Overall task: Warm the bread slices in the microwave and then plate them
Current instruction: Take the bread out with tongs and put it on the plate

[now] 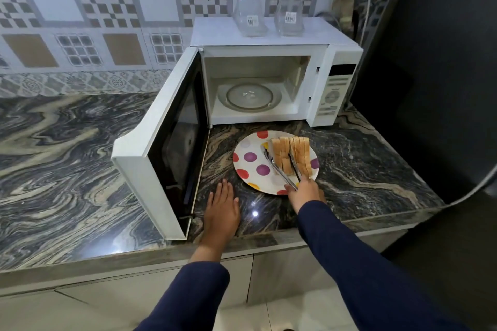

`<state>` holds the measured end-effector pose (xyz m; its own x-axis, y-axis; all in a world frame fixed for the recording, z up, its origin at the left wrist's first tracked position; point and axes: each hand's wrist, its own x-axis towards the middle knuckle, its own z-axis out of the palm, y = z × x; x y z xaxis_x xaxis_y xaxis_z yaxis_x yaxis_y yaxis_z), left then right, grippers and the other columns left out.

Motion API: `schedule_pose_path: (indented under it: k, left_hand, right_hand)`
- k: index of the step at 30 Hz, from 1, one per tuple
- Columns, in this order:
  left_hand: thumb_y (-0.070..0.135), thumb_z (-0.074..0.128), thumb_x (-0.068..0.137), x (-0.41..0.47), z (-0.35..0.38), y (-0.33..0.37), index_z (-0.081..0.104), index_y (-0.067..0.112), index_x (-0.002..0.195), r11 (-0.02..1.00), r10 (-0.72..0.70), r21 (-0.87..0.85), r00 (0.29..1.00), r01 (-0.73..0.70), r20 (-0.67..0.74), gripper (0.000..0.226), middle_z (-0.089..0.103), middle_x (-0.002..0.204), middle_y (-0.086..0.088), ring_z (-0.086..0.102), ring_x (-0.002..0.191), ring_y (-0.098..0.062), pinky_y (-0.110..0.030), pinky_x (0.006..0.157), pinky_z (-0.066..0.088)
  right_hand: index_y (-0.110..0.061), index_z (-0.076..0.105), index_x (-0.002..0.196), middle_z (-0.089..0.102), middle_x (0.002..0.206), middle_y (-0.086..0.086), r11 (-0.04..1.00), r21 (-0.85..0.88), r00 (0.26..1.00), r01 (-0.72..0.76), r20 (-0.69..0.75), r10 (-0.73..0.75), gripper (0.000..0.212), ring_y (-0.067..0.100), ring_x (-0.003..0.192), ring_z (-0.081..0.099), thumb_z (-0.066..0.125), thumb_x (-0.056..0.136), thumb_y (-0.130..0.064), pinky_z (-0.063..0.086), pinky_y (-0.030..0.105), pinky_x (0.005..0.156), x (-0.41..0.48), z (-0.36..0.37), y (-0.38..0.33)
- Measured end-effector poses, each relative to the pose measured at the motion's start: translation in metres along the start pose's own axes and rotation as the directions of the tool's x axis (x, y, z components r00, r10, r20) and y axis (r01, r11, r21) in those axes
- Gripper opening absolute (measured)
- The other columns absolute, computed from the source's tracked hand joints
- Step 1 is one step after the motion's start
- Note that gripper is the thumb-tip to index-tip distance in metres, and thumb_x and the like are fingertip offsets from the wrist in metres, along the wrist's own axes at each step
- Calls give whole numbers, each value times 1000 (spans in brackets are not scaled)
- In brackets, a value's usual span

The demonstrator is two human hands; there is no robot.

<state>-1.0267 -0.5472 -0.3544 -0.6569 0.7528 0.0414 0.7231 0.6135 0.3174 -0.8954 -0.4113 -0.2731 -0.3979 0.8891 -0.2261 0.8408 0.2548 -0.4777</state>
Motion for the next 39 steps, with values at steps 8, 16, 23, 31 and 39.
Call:
schedule_pose_path:
  k: [8,16,23,31,39]
  left_hand:
    - [33,11,98,-18,1,-1,15,8,148,1000,19,12,1000,-19,-22,57,12,158,-6,6,146,-16,-32,118,2]
    - [28,19,101,-31,-3,2,13,8,149,999,15,39,999,-17,30,52,11,158,-7,6,146,-18,-34,118,6]
    - [43,35,98,-9,-60,56,37,9,139,438,-107,-830,937,345,334,54,43,142,-10,39,131,-28,-37,108,33]
    - [54,58,78,28,-152,104,64,9,103,-200,101,-966,984,162,144,52,65,95,-7,64,85,-17,-31,81,54]
    - [31,60,89,40,-187,108,62,7,95,-220,22,-974,999,48,44,25,66,90,-7,65,92,-18,-32,85,57]
  right_hand:
    - [-3,47,120,55,122,18,1000,-21,999,9,-51,-10,45,37,110,55,53,91,-37,46,39,85,-19,-1,6]
    - [-6,43,126,52,126,14,998,-21,990,51,-130,-53,47,34,110,55,49,93,-39,46,38,83,-43,-8,18]
    - [-11,47,124,58,115,11,956,87,946,279,-194,-259,44,30,101,58,53,90,-39,45,34,80,-48,-33,12]
    - [-12,56,116,52,73,-11,643,657,887,394,-89,-452,24,-11,39,50,56,93,-17,36,7,38,-51,-79,-30]
    - [-12,63,91,57,71,1,728,519,869,447,-61,-491,23,3,43,45,50,95,-30,33,10,37,-45,-115,-49]
